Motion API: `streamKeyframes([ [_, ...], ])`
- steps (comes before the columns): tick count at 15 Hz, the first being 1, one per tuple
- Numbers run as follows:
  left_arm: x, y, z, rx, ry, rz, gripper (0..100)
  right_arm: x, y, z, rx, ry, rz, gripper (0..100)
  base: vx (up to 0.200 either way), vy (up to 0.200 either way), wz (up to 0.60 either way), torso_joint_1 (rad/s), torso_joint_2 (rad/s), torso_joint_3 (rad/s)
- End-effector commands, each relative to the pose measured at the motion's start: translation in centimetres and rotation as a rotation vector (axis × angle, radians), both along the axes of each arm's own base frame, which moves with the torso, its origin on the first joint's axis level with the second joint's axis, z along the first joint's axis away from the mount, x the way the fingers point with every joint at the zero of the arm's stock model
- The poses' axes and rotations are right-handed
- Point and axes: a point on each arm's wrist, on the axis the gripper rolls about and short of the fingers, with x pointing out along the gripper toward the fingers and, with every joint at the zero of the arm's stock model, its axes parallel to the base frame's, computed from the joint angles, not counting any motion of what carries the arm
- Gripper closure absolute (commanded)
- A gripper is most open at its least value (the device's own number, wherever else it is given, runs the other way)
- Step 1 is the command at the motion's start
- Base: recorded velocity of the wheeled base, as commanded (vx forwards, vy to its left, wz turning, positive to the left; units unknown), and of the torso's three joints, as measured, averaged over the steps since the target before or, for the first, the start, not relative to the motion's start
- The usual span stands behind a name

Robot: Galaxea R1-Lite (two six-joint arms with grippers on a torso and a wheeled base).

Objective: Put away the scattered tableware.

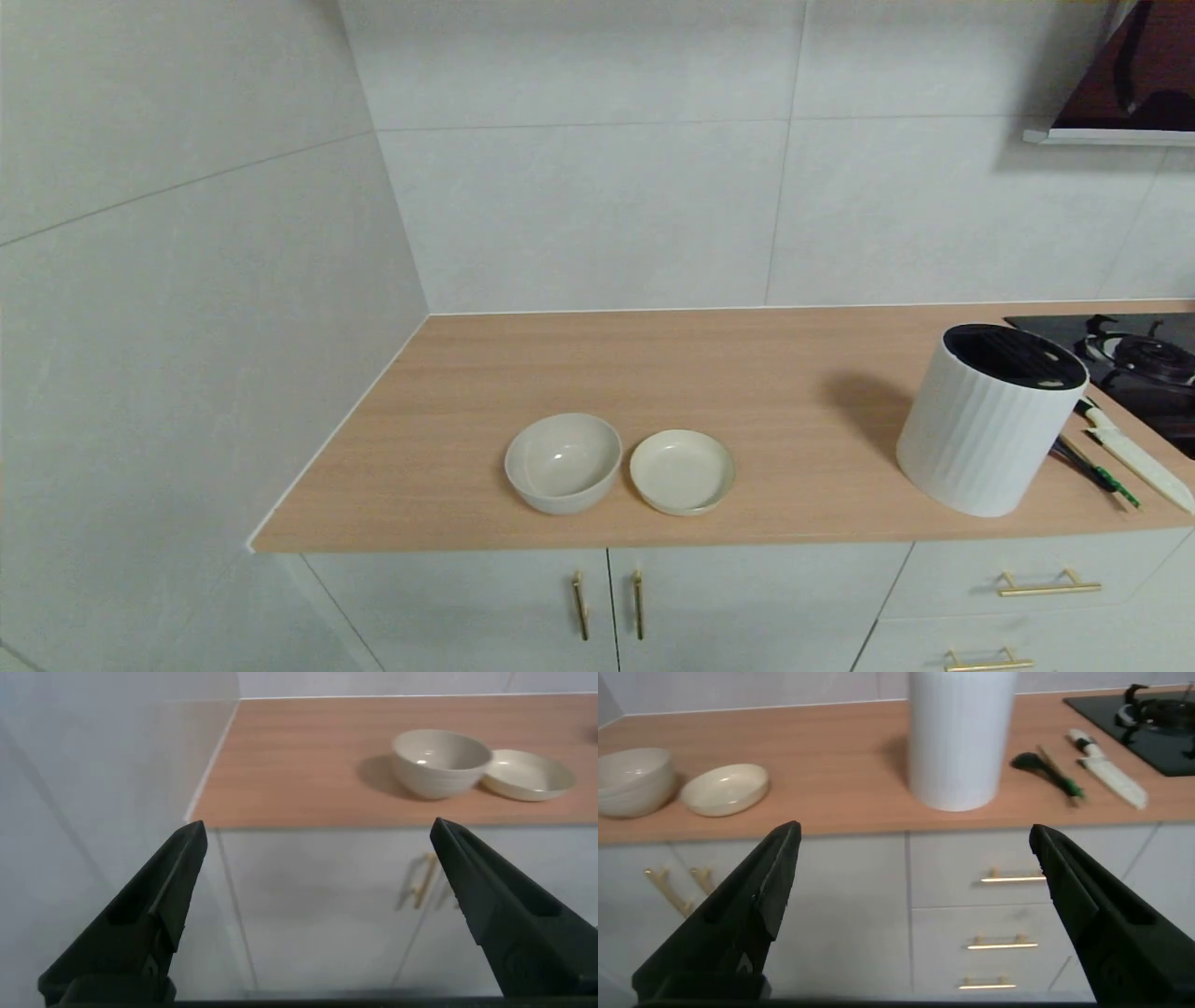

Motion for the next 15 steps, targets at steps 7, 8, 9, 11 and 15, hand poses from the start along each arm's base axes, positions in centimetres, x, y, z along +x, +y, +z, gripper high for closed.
streamKeyframes([
  [7,0.0,0.0,0.0,0.0,0.0,0.0,0,0.01,0.0,0.0,0.0,0.001,0.0,0,0.0,0.057,0.0,0.001,0.0,0.001],
  [8,0.0,0.0,0.0,0.0,0.0,0.0,0,0.01,0.0,0.0,0.0,0.001,0.0,0,0.0,0.0,0.0,0.0,0.0,0.0],
  [9,0.0,0.0,0.0,0.001,0.0,0.0,0,0.01,0.0,0.0,0.0,0.001,0.0,0,0.0,0.0,0.0,0.0,0.0,0.0],
  [11,0.0,0.0,0.0,0.001,0.0,0.001,0,0.01,0.0,0.0,0.0,0.001,0.0,0,0.0,0.0,0.0,0.0,0.0,0.0],
  [15,0.0,0.0,0.0,0.001,0.0,0.001,0,0.01,0.0,0.0,0.0,0.001,0.0,0,0.0,0.0,0.0,-0.015,0.02,0.018],
])
